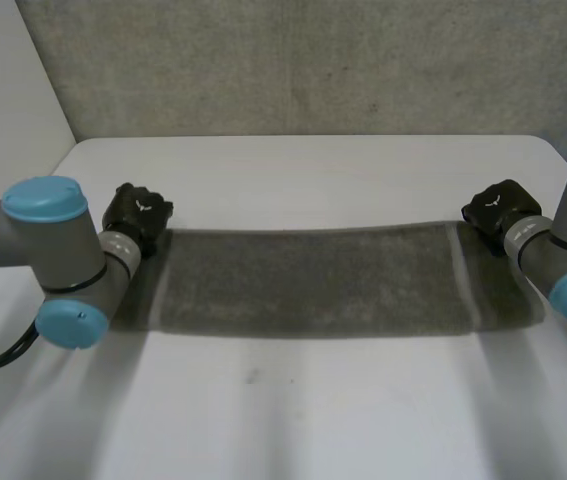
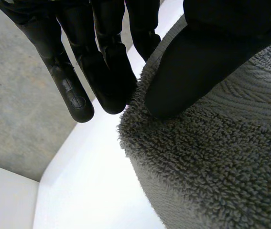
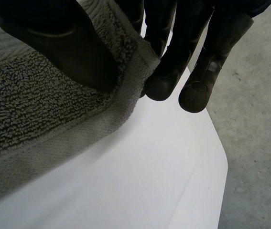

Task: Fold the towel.

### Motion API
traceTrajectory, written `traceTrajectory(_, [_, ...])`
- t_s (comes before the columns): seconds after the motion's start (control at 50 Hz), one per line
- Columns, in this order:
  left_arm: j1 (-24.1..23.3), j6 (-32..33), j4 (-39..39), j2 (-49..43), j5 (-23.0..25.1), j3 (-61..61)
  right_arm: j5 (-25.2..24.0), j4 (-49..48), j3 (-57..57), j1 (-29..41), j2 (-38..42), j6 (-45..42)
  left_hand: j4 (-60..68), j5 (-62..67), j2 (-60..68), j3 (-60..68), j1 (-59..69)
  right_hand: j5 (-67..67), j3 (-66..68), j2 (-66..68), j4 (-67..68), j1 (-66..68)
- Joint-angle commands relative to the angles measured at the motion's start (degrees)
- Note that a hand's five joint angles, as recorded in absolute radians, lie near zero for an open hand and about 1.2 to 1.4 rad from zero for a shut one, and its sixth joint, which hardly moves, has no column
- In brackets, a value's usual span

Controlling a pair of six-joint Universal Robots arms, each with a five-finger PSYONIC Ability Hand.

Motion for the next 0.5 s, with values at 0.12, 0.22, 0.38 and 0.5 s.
traceTrajectory(0.12, [-1.35,0.21,-1.15,-9.03,-1.57,14.04,0.93,0.08,-11.31,0.46,8.61,-0.16,10.12,10.76,10.19,10.19,12.29,2.16,3.32,3.35,3.24,4.04])
traceTrajectory(0.22, [-1.88,0.38,-2.3,-11.22,-2.71,16.06,2.16,0.08,-14.74,1.51,10.54,-0.16,-6.34,-5.7,-6.27,-6.27,-4.18,-41.85,-40.69,-40.66,-40.77,-39.97])
traceTrajectory(0.38, [-3.46,0.21,-2.91,-10.08,-5.61,16.24,6.38,0.26,-18.08,1.95,9.22,1.42,-59.88,-59.24,-59.81,-59.81,-57.71,-67.84,-66.68,-66.65,-66.76,-65.96])
traceTrajectory(0.5, [-3.72,-1.11,-3.18,-2.61,-8.34,12.37,4.71,0.52,-16.06,1.34,0.34,11.26,-59.88,-59.24,-59.81,-59.81,-57.71,-67.84,-66.68,-66.65,-66.76,-65.96])
